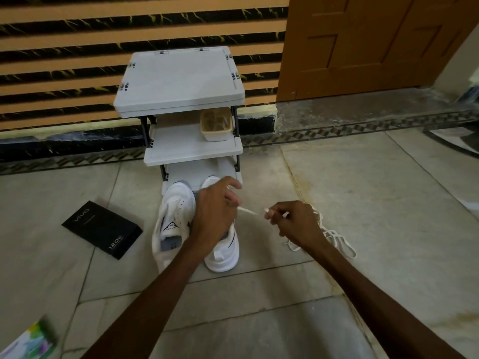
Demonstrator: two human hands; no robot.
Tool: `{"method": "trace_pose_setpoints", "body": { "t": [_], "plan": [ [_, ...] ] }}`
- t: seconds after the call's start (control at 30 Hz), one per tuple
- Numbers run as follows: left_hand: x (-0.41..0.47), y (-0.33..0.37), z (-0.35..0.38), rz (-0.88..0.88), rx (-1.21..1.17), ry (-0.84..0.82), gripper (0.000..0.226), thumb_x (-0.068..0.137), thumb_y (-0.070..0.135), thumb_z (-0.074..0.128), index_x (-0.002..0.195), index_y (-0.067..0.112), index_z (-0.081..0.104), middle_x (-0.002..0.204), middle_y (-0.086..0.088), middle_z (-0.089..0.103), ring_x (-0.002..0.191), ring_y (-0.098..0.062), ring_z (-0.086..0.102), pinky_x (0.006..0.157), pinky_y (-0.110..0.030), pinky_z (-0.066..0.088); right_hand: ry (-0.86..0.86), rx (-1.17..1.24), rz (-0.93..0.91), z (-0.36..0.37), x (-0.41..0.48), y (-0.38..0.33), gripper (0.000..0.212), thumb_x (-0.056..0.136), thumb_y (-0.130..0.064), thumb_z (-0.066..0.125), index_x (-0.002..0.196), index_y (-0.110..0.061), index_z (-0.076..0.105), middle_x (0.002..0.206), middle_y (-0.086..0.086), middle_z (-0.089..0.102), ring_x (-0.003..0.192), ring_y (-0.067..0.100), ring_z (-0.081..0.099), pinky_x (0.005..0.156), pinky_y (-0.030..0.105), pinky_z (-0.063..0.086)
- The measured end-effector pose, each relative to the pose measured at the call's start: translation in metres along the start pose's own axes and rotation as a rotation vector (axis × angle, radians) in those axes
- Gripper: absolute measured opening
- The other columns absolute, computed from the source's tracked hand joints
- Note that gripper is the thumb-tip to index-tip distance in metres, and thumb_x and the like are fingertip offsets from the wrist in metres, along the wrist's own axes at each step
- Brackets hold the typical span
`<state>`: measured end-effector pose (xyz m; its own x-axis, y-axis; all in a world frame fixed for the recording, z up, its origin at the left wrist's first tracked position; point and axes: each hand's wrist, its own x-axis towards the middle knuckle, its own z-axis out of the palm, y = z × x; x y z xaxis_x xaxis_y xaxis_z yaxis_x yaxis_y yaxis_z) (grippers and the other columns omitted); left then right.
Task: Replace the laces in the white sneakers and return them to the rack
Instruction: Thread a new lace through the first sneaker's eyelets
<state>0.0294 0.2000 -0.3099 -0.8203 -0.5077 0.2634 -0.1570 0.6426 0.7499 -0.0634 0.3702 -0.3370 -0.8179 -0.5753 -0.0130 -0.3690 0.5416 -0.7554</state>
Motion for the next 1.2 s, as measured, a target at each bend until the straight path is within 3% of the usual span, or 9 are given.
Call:
{"method": "trace_pose_setpoints", "body": {
  "t": [0.1,0.23,0.37,0.47,0.6,0.83,0.93,1.1,1.2],
  "plan": [
    [-0.006,0.011,0.012,-0.036,-0.039,-0.188,0.028,0.081,-0.001,0.068,0.100,0.018,0.073,0.067,0.009,0.066,0.064,-0.003,0.063,0.067,-0.020,0.051,0.015,0.066,-0.092,-0.001,0.000,-0.016,0.015,0.091,-0.023,0.066,0.080,-0.019,0.076,0.067,-0.005,0.070,0.042,0.004,0.060,0.048,0.013,0.045],
    [-0.005,0.020,0.015,-0.001,0.010,-0.215,0.016,0.084,0.022,0.074,0.098,0.016,0.077,0.076,0.000,0.071,0.068,-0.008,0.062,0.070,-0.018,0.047,0.062,-0.033,-0.189,-0.001,0.002,-0.021,0.016,0.090,-0.024,0.066,0.076,-0.022,0.074,0.067,-0.012,0.068,0.051,0.005,0.061,0.059,0.025,0.051],
    [-0.002,0.021,0.016,-0.023,0.101,-0.189,0.004,0.082,0.014,0.074,0.084,0.012,0.077,0.079,-0.002,0.071,0.067,-0.009,0.060,0.063,-0.014,0.044,0.087,-0.130,-0.145,0.000,0.000,-0.023,0.014,0.090,-0.031,0.063,0.079,-0.031,0.073,0.072,-0.014,0.068,0.053,0.001,0.056,0.057,0.024,0.046],
    [-0.002,0.021,0.016,-0.057,0.084,-0.209,0.005,0.072,0.007,0.071,0.076,0.009,0.074,0.073,-0.005,0.068,0.064,-0.012,0.057,0.066,-0.025,0.049,0.094,-0.264,-0.050,0.002,-0.003,-0.020,0.014,0.090,-0.032,0.060,0.084,-0.032,0.073,0.073,-0.011,0.068,0.054,0.006,0.055,0.052,0.021,0.039],
    [0.001,0.029,-0.005,-0.018,0.120,-0.010,0.016,0.069,0.002,0.069,0.066,0.018,0.070,0.067,0.007,0.060,0.056,-0.003,0.053,0.057,-0.008,0.037,0.065,-0.373,0.110,0.000,-0.001,-0.002,0.014,0.087,-0.026,0.058,0.083,-0.028,0.072,0.070,-0.008,0.064,0.056,0.009,0.055,0.051,0.020,0.040],
    [0.011,0.044,-0.044,-0.033,0.100,0.251,0.012,0.077,0.007,0.068,0.072,0.017,0.072,0.072,0.005,0.064,0.062,-0.004,0.055,0.062,-0.023,0.046,0.151,-0.450,0.349,0.002,0.003,0.050,0.026,0.087,-0.031,0.051,0.084,-0.013,0.070,0.081,0.008,0.067,0.071,0.029,0.066,0.066,0.034,0.056],
    [0.013,0.041,-0.040,-0.081,0.214,0.077,0.017,0.082,0.008,0.064,0.074,0.022,0.070,0.075,0.005,0.066,0.060,-0.002,0.054,0.062,-0.019,0.045,0.097,-0.358,0.236,-0.004,0.007,0.047,0.020,0.085,-0.026,0.057,0.083,-0.019,0.075,0.076,0.003,0.071,0.063,0.022,0.066,0.062,0.032,0.057],
    [0.007,0.034,-0.020,-0.069,0.186,-0.180,0.033,0.083,0.011,0.071,0.114,0.020,0.067,0.075,0.007,0.065,0.069,-0.004,0.059,0.070,-0.014,0.046,0.077,-0.229,-0.106,-0.013,0.007,-0.015,0.012,0.089,-0.029,0.065,0.080,-0.029,0.073,0.077,-0.009,0.070,0.064,0.012,0.062,0.058,0.025,0.044],
    [0.007,0.045,-0.010,-0.044,0.146,-0.238,0.021,0.087,0.017,0.070,0.108,0.017,0.072,0.078,0.005,0.065,0.070,-0.005,0.057,0.061,-0.004,0.037,0.100,-0.295,-0.180,-0.013,0.004,-0.040,0.011,0.090,-0.028,0.062,0.086,-0.029,0.073,0.085,-0.010,0.071,0.066,0.011,0.060,0.057,0.024,0.041]
  ]
}}
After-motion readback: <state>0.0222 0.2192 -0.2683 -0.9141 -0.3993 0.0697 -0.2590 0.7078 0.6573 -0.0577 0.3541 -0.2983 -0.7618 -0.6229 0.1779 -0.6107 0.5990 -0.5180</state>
